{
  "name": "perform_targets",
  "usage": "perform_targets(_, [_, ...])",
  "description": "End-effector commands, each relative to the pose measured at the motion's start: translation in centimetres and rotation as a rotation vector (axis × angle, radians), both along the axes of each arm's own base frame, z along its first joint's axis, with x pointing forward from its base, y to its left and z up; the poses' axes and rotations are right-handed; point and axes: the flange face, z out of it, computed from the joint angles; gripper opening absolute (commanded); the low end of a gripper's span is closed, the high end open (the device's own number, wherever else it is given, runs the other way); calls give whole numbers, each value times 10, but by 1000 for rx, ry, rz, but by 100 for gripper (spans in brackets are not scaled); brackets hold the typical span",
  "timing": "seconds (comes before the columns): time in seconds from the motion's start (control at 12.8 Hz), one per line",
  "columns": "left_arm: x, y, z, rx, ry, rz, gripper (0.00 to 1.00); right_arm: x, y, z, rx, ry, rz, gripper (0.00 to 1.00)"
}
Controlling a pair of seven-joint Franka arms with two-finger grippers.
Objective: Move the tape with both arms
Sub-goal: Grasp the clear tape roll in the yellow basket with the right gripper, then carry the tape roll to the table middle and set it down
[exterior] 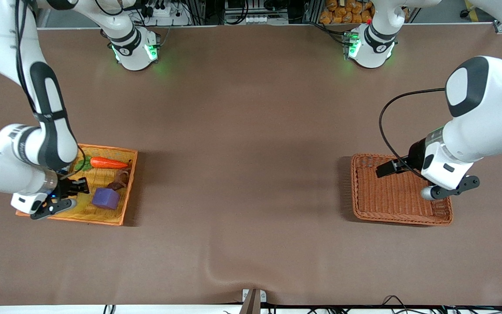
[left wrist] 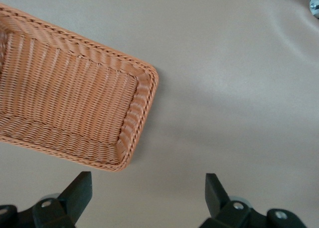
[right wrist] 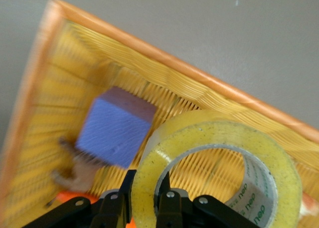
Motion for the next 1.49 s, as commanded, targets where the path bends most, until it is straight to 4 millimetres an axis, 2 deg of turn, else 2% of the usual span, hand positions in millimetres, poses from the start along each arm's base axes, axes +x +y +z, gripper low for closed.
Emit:
perform_targets(0.0, [2, -5, 3, -25, -6, 19, 100, 4, 31, 63, -11, 52, 16, 0])
perform_targets(0.08, [3, -4, 0, -24, -2, 20, 100, 4, 58, 76, -13, 93, -26, 0])
perform_targets(0.23, [4, -5, -1, -24, -8, 20, 100, -5, 128, 76, -29, 161, -134, 0])
perform_targets(0.47, [5, -4, -1, -26, -18, 23, 100, -29, 286, 89, -56, 145, -340, 0])
perform_targets(0.63, [6, -5, -2, -26, -18, 22, 100, -49, 388, 70, -61, 79, -400, 0])
perform_targets(0.78, [6, -5, -6, -27, -12, 24, 100, -61, 462, 33, 33, 13, -485, 0])
perform_targets(0.94, [7, -9, -7, -28, -22, 22, 100, -76, 525, -8, 146, -38, -532, 0])
perform_targets(1.09, [7, -16, -12, -26, -15, 22, 100, -94, 571, -40, 193, -80, -572, 0])
perform_targets(1.17, [7, -22, -16, -25, -6, 26, 100, -94, 573, -43, 189, -80, -573, 23])
perform_targets(1.25, [6, -24, -18, -24, 0, 40, 100, -91, 569, -37, 194, -84, -574, 52])
perform_targets(1.33, [6, -30, -20, -22, 2, 51, 100, -92, 562, -37, 167, -67, -571, 69])
perform_targets(1.41, [3, -41, -21, -18, 1, 47, 100, -89, 548, -24, 146, -43, -567, 83])
